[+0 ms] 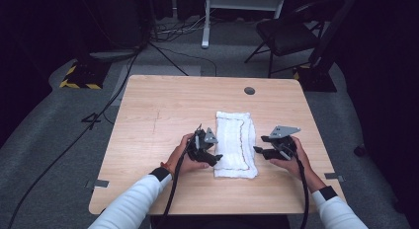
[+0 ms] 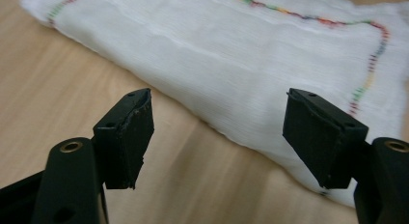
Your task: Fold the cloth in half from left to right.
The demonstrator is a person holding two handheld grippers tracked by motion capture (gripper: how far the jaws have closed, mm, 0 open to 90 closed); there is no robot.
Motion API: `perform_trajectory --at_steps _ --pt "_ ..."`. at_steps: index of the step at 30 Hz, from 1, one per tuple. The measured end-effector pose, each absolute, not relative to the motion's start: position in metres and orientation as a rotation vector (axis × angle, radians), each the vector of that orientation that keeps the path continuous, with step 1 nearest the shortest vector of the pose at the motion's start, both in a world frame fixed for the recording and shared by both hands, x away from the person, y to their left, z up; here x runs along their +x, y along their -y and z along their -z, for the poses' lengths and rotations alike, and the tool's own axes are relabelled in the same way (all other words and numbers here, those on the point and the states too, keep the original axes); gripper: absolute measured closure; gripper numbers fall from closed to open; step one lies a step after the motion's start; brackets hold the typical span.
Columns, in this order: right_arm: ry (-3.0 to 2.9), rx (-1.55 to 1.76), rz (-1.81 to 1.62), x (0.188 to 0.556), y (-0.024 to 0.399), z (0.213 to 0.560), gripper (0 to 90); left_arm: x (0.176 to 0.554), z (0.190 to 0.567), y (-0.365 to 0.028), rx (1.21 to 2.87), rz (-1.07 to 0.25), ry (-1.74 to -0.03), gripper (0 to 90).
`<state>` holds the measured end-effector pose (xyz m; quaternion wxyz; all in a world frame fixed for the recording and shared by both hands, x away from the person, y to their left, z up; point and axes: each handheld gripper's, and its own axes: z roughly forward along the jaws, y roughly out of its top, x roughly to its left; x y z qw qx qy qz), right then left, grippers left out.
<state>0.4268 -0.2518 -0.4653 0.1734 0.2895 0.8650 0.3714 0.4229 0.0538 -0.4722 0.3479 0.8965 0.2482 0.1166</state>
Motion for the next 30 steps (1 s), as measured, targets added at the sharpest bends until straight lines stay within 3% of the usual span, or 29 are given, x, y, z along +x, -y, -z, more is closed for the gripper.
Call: perform_trajectory --at_steps 15,30 --pt "-2.337 0.953 -1.034 0.489 0.247 0.459 44.5 0.498 0.470 -0.053 2.239 -0.340 -0.821 31.1" --pt "-2.340 1.001 -0.946 0.530 0.216 0.471 47.2 0.543 0.485 -0.042 2.206 -0.355 -0.943 29.4"
